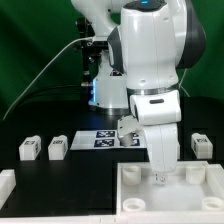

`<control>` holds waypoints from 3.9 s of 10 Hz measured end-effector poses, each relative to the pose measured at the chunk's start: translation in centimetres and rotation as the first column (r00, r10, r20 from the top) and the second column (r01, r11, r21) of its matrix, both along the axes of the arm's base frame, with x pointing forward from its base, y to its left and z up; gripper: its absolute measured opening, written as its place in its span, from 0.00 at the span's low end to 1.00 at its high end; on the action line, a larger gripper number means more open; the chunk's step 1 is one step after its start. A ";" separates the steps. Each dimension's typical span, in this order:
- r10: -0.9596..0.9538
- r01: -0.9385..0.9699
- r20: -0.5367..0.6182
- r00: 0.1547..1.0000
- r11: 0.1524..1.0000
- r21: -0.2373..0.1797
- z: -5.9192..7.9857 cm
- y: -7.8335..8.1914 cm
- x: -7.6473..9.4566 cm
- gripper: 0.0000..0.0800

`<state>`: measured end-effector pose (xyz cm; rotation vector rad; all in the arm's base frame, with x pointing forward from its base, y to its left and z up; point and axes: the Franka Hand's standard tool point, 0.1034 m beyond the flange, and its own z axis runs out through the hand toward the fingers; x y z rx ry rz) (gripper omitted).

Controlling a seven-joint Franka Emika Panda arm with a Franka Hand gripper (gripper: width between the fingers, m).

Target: Assemble one leg

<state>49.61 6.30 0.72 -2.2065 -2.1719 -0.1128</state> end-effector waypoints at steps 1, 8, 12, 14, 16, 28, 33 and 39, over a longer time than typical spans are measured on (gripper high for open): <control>0.000 0.000 0.000 1.000 1.000 0.000 0.0 0.0 0.0 0.80; -0.004 0.004 0.006 1.000 1.000 0.000 0.1 -0.2 0.0 0.81; -0.189 0.189 0.002 0.982 0.982 -0.011 3.3 1.0 -1.0 0.81; -0.427 0.427 -0.024 0.904 0.904 -0.008 3.6 3.9 -1.7 0.81; -0.685 0.686 -0.039 0.728 0.728 0.002 4.7 7.7 -2.1 0.81; -0.986 0.958 -0.108 0.129 0.152 -0.244 4.2 10.2 -5.3 0.81; -0.989 0.733 -0.098 0.108 0.146 -0.665 3.5 10.5 -6.0 0.81; -0.994 0.597 -0.058 0.090 0.101 -0.796 2.6 11.4 -7.5 0.81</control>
Offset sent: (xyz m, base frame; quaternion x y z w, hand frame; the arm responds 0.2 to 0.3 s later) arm 0.0000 0.0000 0.0000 0.0000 0.0000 0.0000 1.0000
